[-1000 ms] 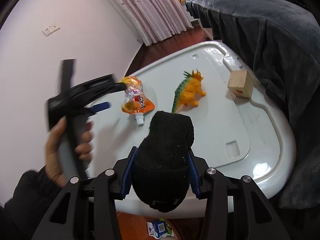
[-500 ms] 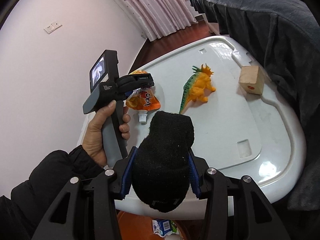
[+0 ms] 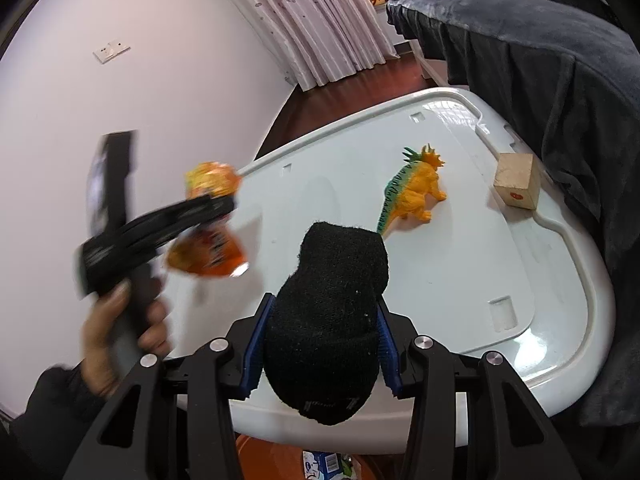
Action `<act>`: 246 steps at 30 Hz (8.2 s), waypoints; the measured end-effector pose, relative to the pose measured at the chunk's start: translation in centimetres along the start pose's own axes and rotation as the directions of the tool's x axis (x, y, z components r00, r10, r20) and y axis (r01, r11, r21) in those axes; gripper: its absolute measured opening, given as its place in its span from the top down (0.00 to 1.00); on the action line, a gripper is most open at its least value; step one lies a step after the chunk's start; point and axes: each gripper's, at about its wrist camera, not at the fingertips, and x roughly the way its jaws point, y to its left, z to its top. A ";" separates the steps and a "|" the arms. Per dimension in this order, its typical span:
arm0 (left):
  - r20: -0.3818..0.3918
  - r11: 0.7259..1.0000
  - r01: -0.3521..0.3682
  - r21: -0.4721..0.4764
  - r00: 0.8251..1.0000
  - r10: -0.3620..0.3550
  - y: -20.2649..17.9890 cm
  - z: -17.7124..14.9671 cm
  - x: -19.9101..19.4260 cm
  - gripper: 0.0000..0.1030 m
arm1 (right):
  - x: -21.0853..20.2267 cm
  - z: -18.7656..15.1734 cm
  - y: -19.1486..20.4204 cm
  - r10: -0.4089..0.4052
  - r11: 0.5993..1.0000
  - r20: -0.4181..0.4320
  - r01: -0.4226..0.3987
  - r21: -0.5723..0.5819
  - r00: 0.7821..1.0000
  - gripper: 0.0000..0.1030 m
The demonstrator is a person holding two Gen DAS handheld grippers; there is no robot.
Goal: Collect trash
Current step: 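Carry the sock and snack bag over the orange bin, then open both tools to drop sock and snack bag into the bin, then reach the right tool to the wooden cube and close on it, then grasp the green-and-orange toy dinosaur with the left tool while the right tool holds the cube, then carry dinosaur and cube over the orange bin and open both tools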
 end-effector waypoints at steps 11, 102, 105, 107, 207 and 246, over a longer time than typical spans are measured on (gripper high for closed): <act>-0.002 0.997 0.068 0.033 0.998 -0.068 2.2 -10.6 -13.0 0.63 | -2.8 -3.7 3.4 -0.027 0.988 0.036 0.033 -0.151 0.999 0.55; -0.195 0.995 0.091 -0.037 0.976 -0.097 5.1 -21.2 -11.3 0.21 | -6.7 -5.4 2.5 -0.173 0.961 0.115 0.194 -0.197 0.978 0.33; -0.131 0.996 0.089 -0.002 0.987 -0.089 5.0 -20.1 -11.4 0.21 | -5.3 -0.1 -0.1 -0.228 0.957 0.112 0.244 -0.155 0.967 0.33; -0.105 0.997 0.075 0.013 0.992 -0.074 4.8 -19.6 -11.2 0.21 | -3.5 3.1 -1.5 -0.306 0.932 0.103 0.320 -0.170 0.946 0.33; -0.021 0.990 0.042 0.132 0.999 -0.040 -3.0 -6.6 -6.8 0.60 | -4.1 -0.3 2.0 -0.129 0.980 0.199 0.156 -0.125 0.972 0.65; -0.299 0.990 0.118 0.080 0.950 -0.089 3.3 -23.0 -10.2 0.68 | -4.9 -16.5 8.3 -0.078 0.945 -0.221 0.001 -0.327 0.972 0.65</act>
